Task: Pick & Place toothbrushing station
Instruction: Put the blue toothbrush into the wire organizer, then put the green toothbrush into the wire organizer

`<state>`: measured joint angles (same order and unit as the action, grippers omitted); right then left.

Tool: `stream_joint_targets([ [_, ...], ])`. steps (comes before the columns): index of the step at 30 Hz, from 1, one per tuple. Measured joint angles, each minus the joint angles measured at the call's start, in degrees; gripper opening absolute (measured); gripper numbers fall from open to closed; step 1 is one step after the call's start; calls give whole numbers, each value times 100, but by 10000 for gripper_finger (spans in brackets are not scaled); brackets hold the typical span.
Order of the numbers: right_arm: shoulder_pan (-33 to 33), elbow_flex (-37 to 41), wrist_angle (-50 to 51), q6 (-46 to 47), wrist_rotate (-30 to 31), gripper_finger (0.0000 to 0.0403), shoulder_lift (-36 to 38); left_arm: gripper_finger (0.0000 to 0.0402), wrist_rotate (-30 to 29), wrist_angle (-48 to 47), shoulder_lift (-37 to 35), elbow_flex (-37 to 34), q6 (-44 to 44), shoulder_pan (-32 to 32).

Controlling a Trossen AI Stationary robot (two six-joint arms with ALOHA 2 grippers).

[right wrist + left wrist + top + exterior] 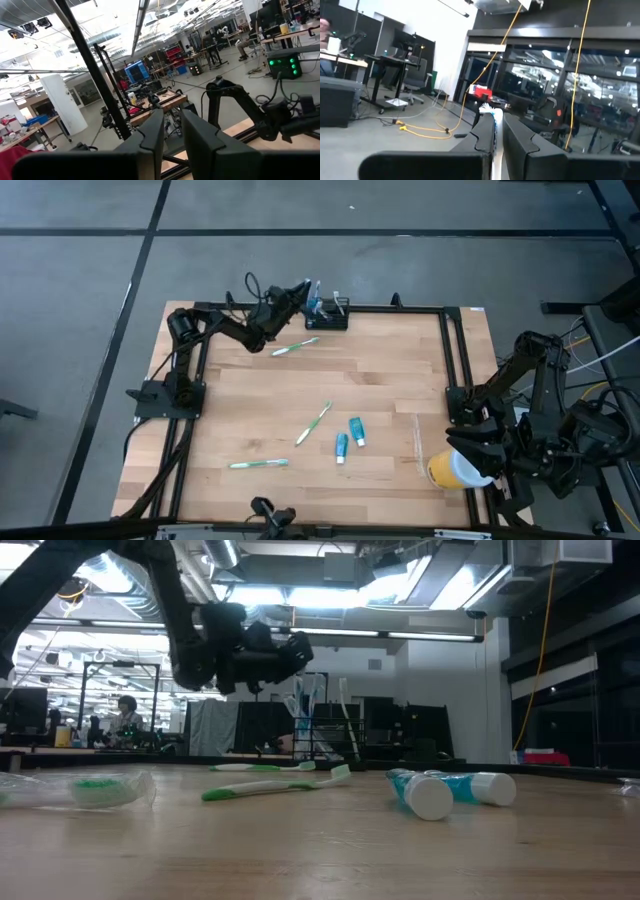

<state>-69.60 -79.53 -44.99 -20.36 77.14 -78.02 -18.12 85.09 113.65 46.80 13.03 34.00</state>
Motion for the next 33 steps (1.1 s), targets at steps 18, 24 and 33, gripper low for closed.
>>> stream_joint_targets([
  [18,0,0,4,-24,-542,70,0,48,-65,-443,-31,-331,854,-445],
  [24,0,0,105,-24,-627,70,0,85,-265,-17,-528,-334,492,-520],
  [33,-44,0,150,-153,-774,70,0,147,-211,-1700,-1482,-334,-58,-547],
])
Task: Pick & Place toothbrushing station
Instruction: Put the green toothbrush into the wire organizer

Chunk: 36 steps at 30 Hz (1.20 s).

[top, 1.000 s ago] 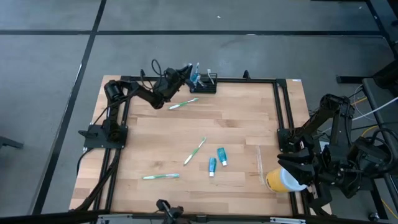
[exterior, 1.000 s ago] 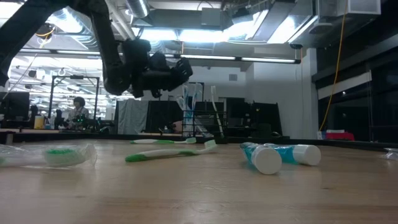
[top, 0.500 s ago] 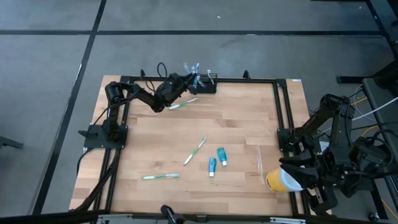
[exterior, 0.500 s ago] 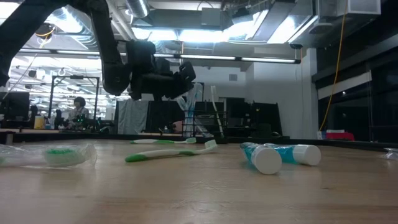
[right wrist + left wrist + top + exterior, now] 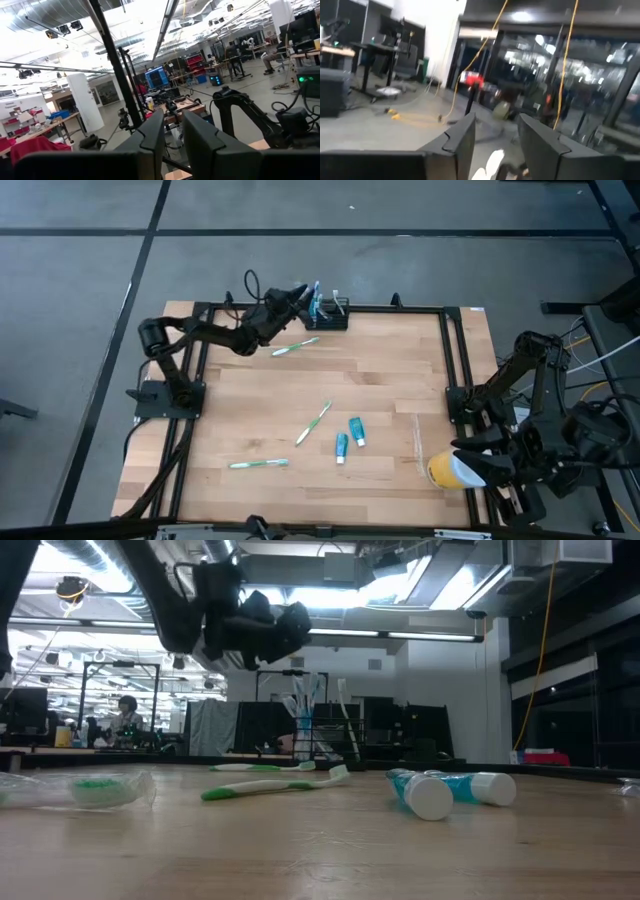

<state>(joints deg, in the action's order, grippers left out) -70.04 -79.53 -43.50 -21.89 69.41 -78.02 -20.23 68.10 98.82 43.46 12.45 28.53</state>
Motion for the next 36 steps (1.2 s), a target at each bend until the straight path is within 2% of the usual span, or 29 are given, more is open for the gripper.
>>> stream_joint_targets([
  [4,-62,0,1,-2,1,70,0,162,73,-609,-357,0,-13,-36],
  [6,-98,0,1,-41,14,70,0,165,77,-1301,-670,2,-127,-120],
  [11,-202,0,81,-205,645,70,0,162,144,-4434,-1740,4,-707,-444],
  [15,-275,0,47,-491,669,70,9,152,245,-6966,-2256,4,-716,-634],
  [18,-299,0,47,-676,669,70,55,144,386,-7946,-2319,2,-465,-761],
  [21,-295,0,43,-796,671,70,89,136,1258,-7943,-2299,2,-278,-965],
  [24,-297,0,51,-861,671,70,90,129,1888,-7838,-2187,4,420,-1364],
  [31,-291,0,303,-926,671,70,87,125,1799,-6887,-1619,4,2278,-2661],
  [36,-288,0,322,-1012,668,70,87,125,1674,-6208,-813,110,3332,-3127],
])
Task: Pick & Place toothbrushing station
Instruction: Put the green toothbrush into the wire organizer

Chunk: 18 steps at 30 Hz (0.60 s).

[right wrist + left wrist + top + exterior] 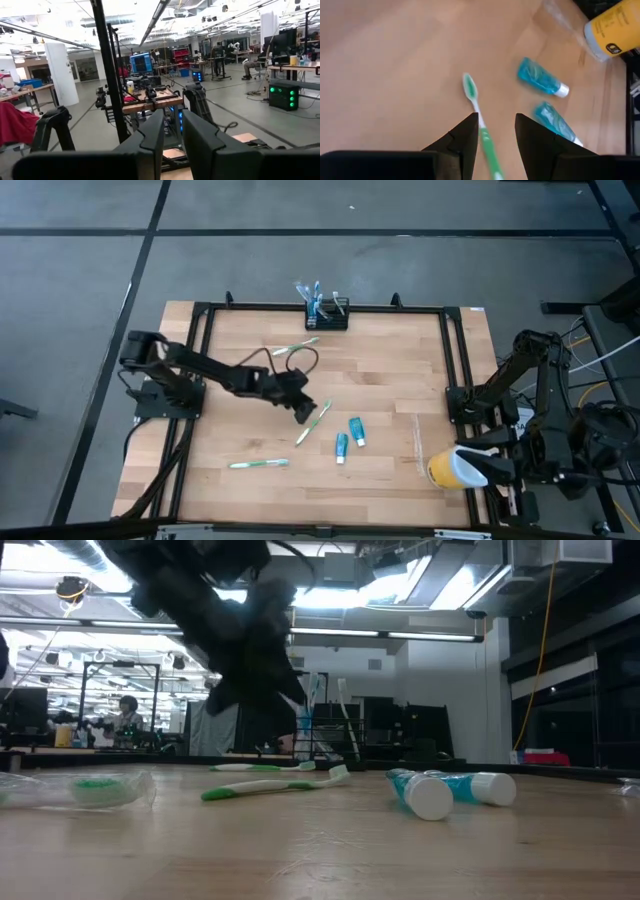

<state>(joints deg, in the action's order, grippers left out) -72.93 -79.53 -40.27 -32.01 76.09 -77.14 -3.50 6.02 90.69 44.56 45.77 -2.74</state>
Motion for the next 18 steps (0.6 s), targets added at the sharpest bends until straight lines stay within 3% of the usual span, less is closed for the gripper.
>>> stream_joint_targets([
  [4,0,0,0,4,-97,70,0,125,-151,332,517,108,411,0],
  [8,0,0,10,79,-191,70,-2,125,70,757,934,233,642,128],
  [18,-14,2,47,291,-170,70,-49,116,298,705,1423,672,415,358],
])
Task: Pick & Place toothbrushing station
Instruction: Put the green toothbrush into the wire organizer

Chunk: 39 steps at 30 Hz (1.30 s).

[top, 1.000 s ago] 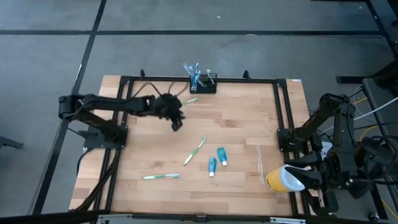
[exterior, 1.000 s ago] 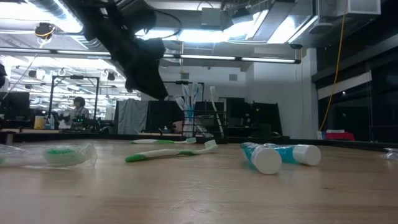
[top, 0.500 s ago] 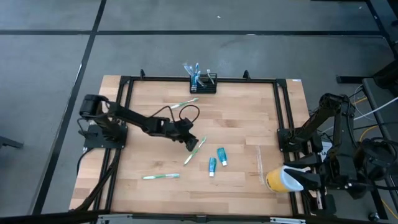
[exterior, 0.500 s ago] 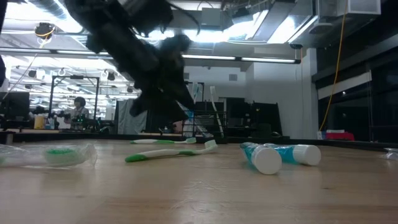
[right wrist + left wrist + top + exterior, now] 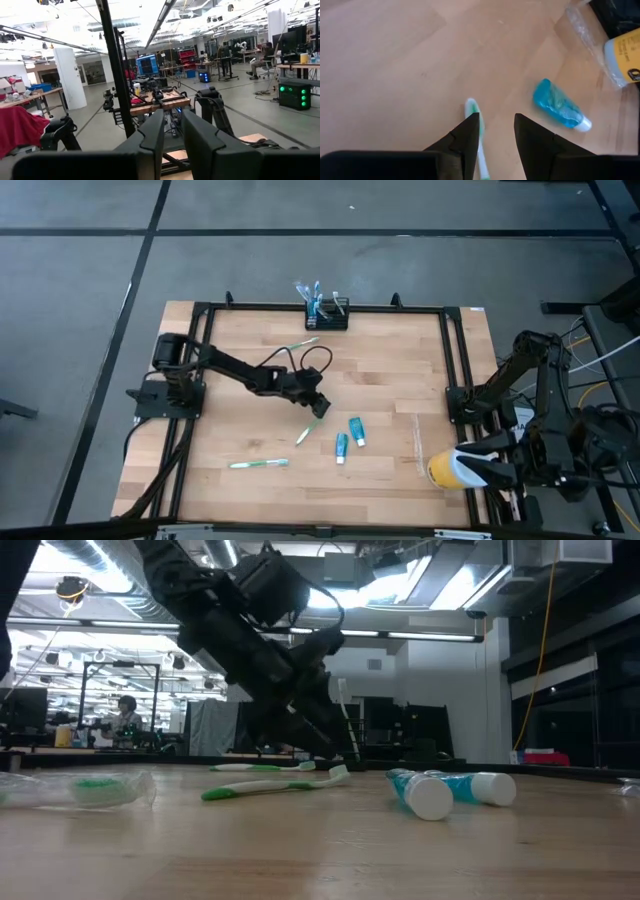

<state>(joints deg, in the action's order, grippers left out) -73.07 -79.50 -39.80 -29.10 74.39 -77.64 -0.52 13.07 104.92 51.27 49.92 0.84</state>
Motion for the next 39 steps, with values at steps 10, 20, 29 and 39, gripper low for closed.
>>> stream_joint_targets([
  [10,-71,0,1,62,-4,70,-18,102,156,-388,158,146,-167,51],
  [20,-69,0,-1,65,-121,70,-18,88,146,-416,158,146,-269,51],
  [29,-71,0,-1,93,-181,70,-36,76,86,-351,192,146,-299,53],
  [39,-21,0,396,757,417,70,-56,28,244,129,406,368,-820,17],
])
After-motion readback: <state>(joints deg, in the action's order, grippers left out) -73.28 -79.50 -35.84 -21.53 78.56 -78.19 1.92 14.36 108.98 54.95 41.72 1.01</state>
